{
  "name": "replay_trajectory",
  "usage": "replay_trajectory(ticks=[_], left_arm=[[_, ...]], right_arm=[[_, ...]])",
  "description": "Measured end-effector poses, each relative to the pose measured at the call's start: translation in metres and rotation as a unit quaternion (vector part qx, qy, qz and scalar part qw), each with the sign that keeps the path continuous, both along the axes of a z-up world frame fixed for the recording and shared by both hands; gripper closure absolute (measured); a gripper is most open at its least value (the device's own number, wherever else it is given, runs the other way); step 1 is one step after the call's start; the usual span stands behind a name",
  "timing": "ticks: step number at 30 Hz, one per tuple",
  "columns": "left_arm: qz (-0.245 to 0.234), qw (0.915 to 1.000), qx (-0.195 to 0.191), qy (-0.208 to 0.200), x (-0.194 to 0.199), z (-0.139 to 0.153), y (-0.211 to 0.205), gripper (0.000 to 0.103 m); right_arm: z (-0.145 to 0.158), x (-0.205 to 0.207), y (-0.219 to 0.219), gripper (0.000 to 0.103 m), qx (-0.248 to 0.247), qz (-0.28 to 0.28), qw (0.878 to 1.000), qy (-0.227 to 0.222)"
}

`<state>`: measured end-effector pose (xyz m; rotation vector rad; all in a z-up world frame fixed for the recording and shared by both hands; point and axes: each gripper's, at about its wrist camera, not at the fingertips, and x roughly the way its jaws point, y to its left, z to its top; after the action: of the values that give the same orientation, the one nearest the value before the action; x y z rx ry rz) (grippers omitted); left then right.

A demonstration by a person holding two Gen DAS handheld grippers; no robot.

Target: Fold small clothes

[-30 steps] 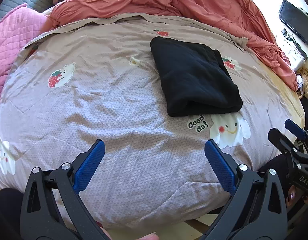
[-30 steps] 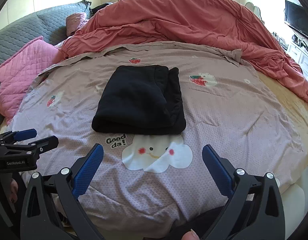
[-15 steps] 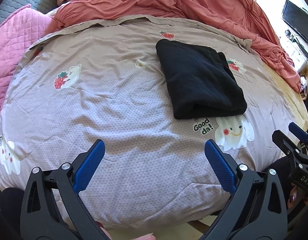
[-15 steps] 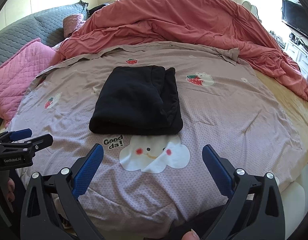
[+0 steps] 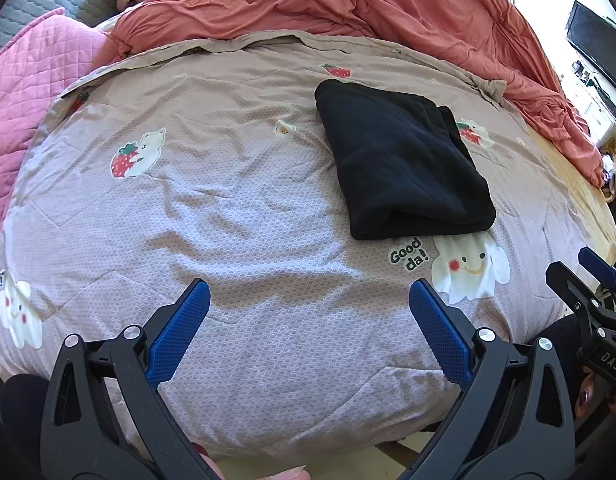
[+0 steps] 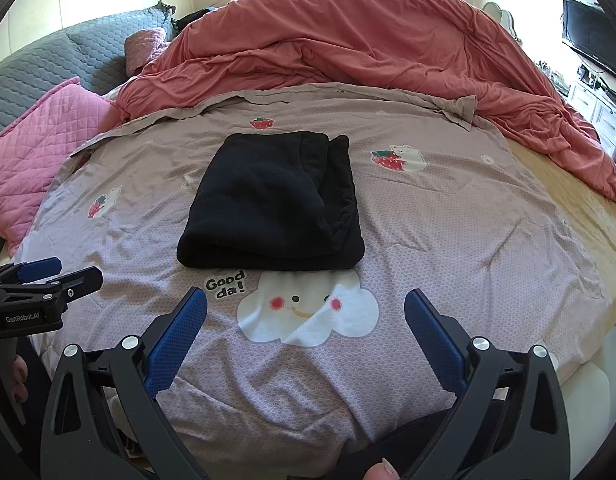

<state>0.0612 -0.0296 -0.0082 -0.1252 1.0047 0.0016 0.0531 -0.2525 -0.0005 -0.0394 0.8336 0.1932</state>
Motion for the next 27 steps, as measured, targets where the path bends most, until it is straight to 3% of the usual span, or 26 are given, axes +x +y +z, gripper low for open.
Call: replay_trajectory(ticks=[27], left_arm=[[0.008, 1.0000, 0.002, 0.004, -0.0010, 0.0033, 0.0029, 0.009]], right_arm=[[0.0011, 0.0006, -0.0031, 0.004, -0.003, -0.003, 1.000, -0.002]])
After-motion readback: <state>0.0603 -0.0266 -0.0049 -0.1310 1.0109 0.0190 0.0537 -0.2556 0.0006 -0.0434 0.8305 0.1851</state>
